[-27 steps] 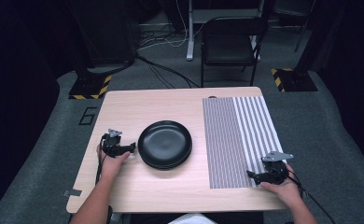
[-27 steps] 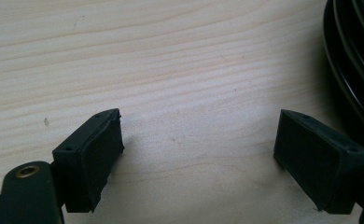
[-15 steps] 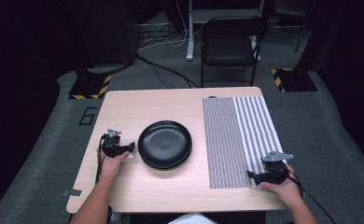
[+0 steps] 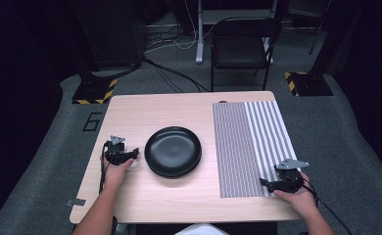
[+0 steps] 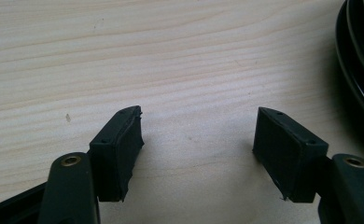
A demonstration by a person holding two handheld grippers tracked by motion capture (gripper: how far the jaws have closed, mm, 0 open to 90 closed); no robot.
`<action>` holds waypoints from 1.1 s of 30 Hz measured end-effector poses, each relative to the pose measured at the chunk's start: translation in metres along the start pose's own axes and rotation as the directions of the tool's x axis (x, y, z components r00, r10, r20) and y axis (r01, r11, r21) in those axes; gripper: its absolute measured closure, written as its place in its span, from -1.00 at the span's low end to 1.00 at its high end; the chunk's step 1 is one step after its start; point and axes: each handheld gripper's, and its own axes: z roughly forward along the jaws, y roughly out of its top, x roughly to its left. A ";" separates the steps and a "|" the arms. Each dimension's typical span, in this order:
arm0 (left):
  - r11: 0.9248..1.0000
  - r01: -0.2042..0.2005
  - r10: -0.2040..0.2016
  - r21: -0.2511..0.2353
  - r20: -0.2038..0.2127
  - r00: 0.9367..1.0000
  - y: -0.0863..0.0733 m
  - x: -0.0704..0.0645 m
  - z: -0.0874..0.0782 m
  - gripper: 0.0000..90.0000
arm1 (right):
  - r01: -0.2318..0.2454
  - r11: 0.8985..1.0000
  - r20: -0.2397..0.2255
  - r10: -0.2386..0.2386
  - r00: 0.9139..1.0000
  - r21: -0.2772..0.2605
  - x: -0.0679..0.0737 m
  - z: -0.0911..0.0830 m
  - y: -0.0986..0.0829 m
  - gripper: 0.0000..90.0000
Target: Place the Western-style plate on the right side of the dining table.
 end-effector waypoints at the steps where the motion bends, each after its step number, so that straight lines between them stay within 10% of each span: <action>1: 1.000 -0.003 0.003 0.001 -0.001 1.000 0.000 0.001 -0.001 -0.23 | 0.000 1.000 -0.001 0.000 1.000 -0.001 0.000 0.000 0.000 -0.67; 14: 0.999 -0.029 0.030 -0.030 0.015 0.999 0.008 -0.009 -0.016 0.05 | 0.021 1.000 -0.001 -0.021 1.000 -0.006 0.007 -0.004 0.004 0.07; 33: 0.997 0.006 0.002 -0.073 0.111 0.994 0.015 -0.021 -0.036 0.04 | -0.029 0.999 0.028 0.029 0.999 0.018 0.021 -0.016 0.025 0.29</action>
